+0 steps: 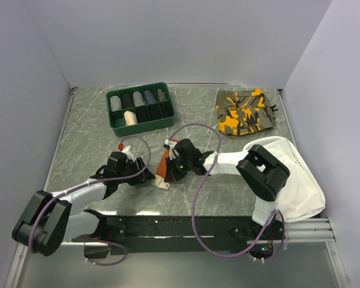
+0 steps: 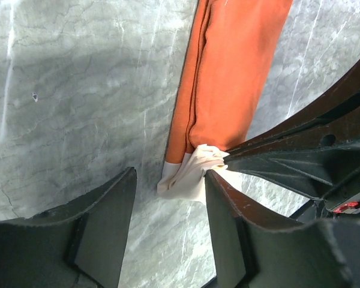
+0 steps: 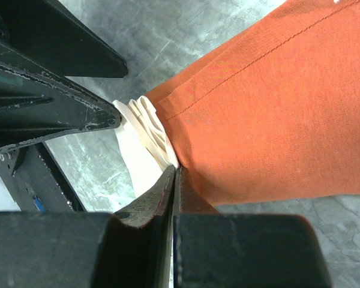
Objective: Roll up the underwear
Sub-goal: Roll the underwear to the center of the board.
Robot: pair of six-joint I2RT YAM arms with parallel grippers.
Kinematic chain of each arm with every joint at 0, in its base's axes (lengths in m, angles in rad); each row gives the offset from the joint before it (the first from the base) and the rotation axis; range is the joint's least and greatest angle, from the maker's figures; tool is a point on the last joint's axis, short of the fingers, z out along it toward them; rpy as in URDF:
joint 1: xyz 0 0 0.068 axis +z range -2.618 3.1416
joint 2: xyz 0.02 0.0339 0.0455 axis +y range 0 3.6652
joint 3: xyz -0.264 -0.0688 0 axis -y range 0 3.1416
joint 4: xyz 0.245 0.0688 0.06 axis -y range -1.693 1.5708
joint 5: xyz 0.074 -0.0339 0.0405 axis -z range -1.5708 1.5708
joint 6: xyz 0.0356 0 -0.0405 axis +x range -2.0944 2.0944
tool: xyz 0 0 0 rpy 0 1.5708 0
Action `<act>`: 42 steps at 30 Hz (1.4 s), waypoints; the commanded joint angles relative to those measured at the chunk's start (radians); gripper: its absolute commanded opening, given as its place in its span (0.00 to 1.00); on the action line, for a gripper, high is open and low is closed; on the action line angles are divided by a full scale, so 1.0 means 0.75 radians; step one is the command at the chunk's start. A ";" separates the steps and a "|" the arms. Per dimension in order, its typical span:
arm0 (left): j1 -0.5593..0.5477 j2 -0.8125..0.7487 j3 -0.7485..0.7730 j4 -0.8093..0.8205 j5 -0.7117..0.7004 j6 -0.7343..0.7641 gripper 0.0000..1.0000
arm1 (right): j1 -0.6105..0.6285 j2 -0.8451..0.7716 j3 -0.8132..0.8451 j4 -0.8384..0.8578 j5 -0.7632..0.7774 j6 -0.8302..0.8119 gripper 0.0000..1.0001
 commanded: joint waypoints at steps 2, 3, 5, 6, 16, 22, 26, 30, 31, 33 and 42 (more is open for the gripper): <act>0.004 -0.030 -0.011 -0.013 -0.027 -0.012 0.56 | -0.017 0.009 0.003 -0.017 0.081 -0.018 0.03; 0.004 -0.034 -0.011 -0.013 -0.027 -0.012 0.56 | -0.017 0.005 -0.001 -0.017 0.085 -0.018 0.03; 0.006 -0.064 -0.013 -0.019 -0.035 -0.014 0.58 | -0.017 0.005 -0.004 -0.013 0.085 -0.016 0.03; 0.004 -0.081 -0.017 -0.025 -0.039 -0.014 0.60 | -0.019 0.005 -0.006 -0.013 0.085 -0.016 0.03; 0.006 -0.230 -0.016 -0.180 -0.096 -0.014 0.56 | -0.019 0.017 -0.002 -0.009 0.081 -0.014 0.04; 0.004 -0.128 0.005 -0.150 -0.062 0.008 0.55 | -0.019 0.017 0.003 -0.026 0.074 -0.026 0.04; 0.004 -0.093 0.005 -0.113 -0.021 0.013 0.57 | -0.019 0.017 0.001 -0.024 0.076 -0.028 0.04; 0.004 -0.063 0.015 -0.091 -0.007 0.019 0.57 | -0.019 0.015 -0.006 -0.011 0.074 -0.020 0.04; 0.004 -0.054 0.019 -0.085 -0.001 0.021 0.57 | -0.017 0.015 -0.006 -0.009 0.074 -0.016 0.04; 0.004 -0.040 0.019 -0.062 0.016 0.025 0.57 | -0.019 0.019 -0.004 -0.013 0.074 -0.014 0.04; -0.011 0.117 0.072 -0.048 0.034 0.033 0.54 | -0.019 0.013 -0.004 -0.022 0.079 -0.022 0.04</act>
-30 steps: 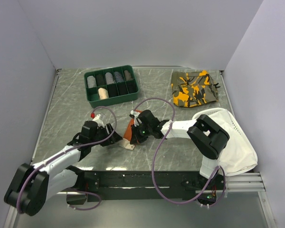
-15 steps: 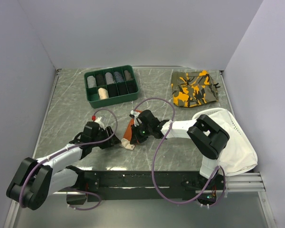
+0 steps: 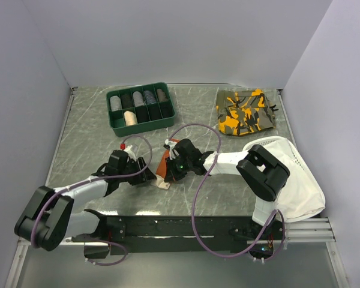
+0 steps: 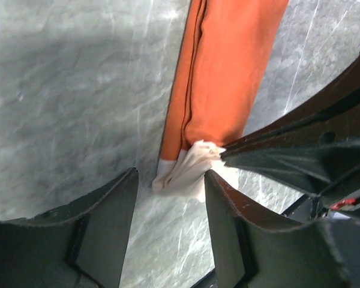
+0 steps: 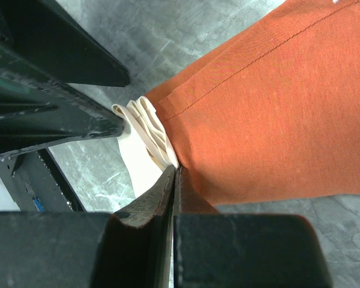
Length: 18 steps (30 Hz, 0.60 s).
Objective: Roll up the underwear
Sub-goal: Roll the underwear to the center of the board.
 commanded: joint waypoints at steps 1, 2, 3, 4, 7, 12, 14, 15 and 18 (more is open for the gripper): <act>-0.013 0.121 0.060 -0.033 -0.016 0.034 0.53 | -0.019 0.013 -0.006 -0.019 0.079 -0.021 0.04; -0.017 0.141 0.070 -0.040 -0.020 0.032 0.52 | -0.019 0.005 -0.008 -0.019 0.079 -0.021 0.04; -0.021 0.160 0.089 -0.042 -0.020 0.037 0.51 | -0.019 0.003 -0.008 -0.019 0.079 -0.019 0.04; -0.025 0.197 0.099 -0.046 -0.024 0.039 0.50 | -0.019 -0.001 -0.010 -0.017 0.077 -0.016 0.04; -0.052 0.256 0.126 -0.060 -0.037 0.045 0.47 | -0.019 -0.022 -0.018 -0.011 0.081 0.002 0.06; -0.105 0.309 0.152 -0.077 -0.071 0.043 0.45 | -0.017 -0.093 -0.048 0.006 0.123 0.043 0.15; -0.113 0.313 0.154 -0.077 -0.078 0.041 0.45 | -0.017 -0.116 -0.059 0.010 0.136 0.053 0.15; -0.111 0.307 0.154 -0.087 -0.086 0.035 0.45 | -0.019 -0.120 -0.059 0.010 0.140 0.051 0.15; -0.111 0.224 0.167 -0.142 -0.153 0.012 0.53 | -0.017 -0.104 -0.040 -0.017 0.150 0.043 0.09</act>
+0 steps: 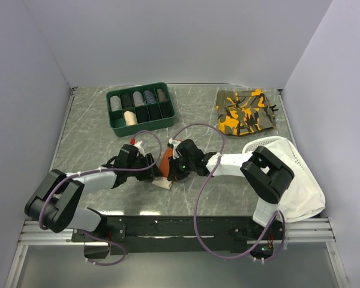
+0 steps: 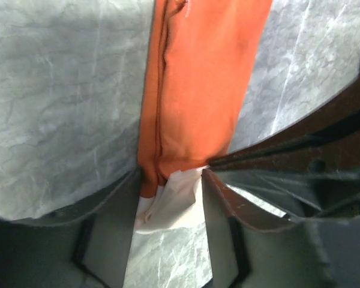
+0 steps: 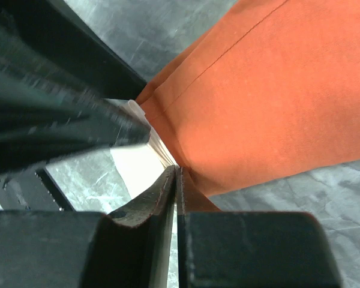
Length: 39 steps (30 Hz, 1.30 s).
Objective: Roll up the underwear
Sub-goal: Roll the underwear to the center of the board.
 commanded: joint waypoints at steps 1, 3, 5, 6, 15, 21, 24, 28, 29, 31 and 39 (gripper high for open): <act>-0.010 -0.097 -0.001 -0.208 -0.162 0.005 0.55 | -0.009 -0.028 0.017 -0.018 0.065 -0.002 0.08; -0.004 -0.185 0.031 -0.278 -0.225 0.005 0.62 | -0.011 -0.018 0.019 -0.021 0.065 -0.006 0.07; 0.008 -0.240 0.064 -0.313 -0.252 0.005 0.68 | -0.009 -0.005 0.021 -0.023 0.065 -0.012 0.06; 0.012 -0.265 0.070 -0.325 -0.256 0.009 0.69 | -0.011 -0.003 0.023 -0.023 0.067 -0.014 0.06; 0.018 -0.425 -0.120 -0.231 -0.131 -0.070 0.54 | -0.011 0.021 0.040 -0.029 0.073 -0.024 0.06; 0.018 -0.365 -0.159 -0.160 -0.115 -0.056 0.47 | -0.013 0.034 0.054 -0.045 0.071 -0.039 0.06; 0.018 -0.320 -0.150 -0.123 -0.095 -0.056 0.48 | -0.011 0.034 0.056 -0.047 0.067 -0.041 0.06; 0.018 -0.326 -0.150 -0.072 -0.066 -0.072 0.50 | -0.011 0.032 0.056 -0.041 0.065 -0.037 0.06; 0.018 -0.332 -0.157 -0.066 -0.064 -0.074 0.50 | -0.011 0.032 0.054 -0.039 0.063 -0.033 0.07; 0.020 -0.345 -0.157 -0.059 -0.064 -0.074 0.51 | -0.011 0.038 0.058 -0.039 0.061 -0.033 0.07; 0.018 -0.208 -0.148 0.004 -0.064 -0.091 0.48 | -0.009 0.038 0.058 -0.033 0.045 -0.031 0.07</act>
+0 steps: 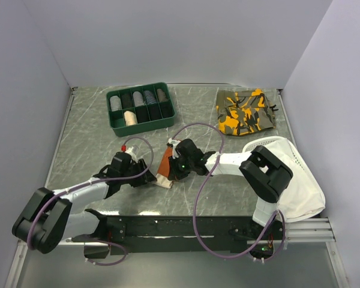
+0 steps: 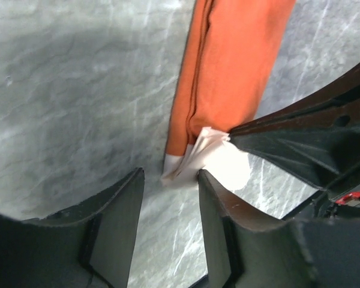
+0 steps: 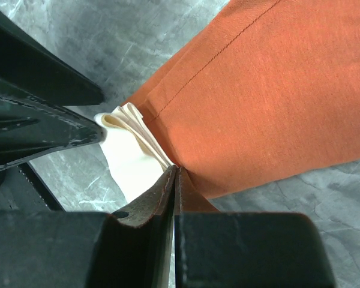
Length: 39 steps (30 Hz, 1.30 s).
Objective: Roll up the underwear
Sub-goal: Roll the underwear to the center of the board.
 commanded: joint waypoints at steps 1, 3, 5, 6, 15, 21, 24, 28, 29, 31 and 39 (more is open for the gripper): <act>-0.007 0.086 0.025 0.088 -0.003 -0.027 0.47 | -0.007 0.016 0.031 -0.001 0.007 -0.014 0.08; -0.015 0.135 0.031 0.090 -0.020 -0.031 0.46 | -0.007 0.002 0.029 0.001 -0.003 -0.010 0.09; -0.028 0.158 0.033 0.103 -0.042 -0.043 0.45 | -0.007 -0.005 0.031 0.001 -0.007 -0.008 0.10; -0.030 0.160 0.031 0.105 -0.048 -0.047 0.45 | -0.007 -0.015 0.031 -0.001 -0.011 -0.006 0.12; -0.054 0.170 0.031 0.039 -0.116 -0.055 0.41 | -0.001 -0.168 0.002 -0.058 0.124 -0.008 0.40; -0.097 0.238 0.060 0.041 -0.108 -0.045 0.39 | 0.019 -0.248 0.004 -0.107 0.234 -0.026 0.44; -0.128 0.281 0.082 0.039 -0.106 -0.045 0.39 | 0.064 -0.328 -0.006 -0.129 0.334 -0.057 0.45; -0.144 0.317 0.107 0.021 -0.116 -0.041 0.38 | 0.152 -0.395 -0.006 -0.183 0.412 -0.127 0.45; -0.144 0.322 0.111 0.001 -0.120 -0.039 0.38 | 0.173 -0.403 -0.004 -0.197 0.440 -0.141 0.45; -0.148 0.326 0.125 -0.020 -0.128 -0.035 0.38 | 0.244 -0.410 -0.004 -0.236 0.512 -0.194 0.45; -0.146 0.330 0.148 -0.069 -0.147 -0.033 0.37 | 0.357 -0.328 0.024 -0.305 0.635 -0.298 0.44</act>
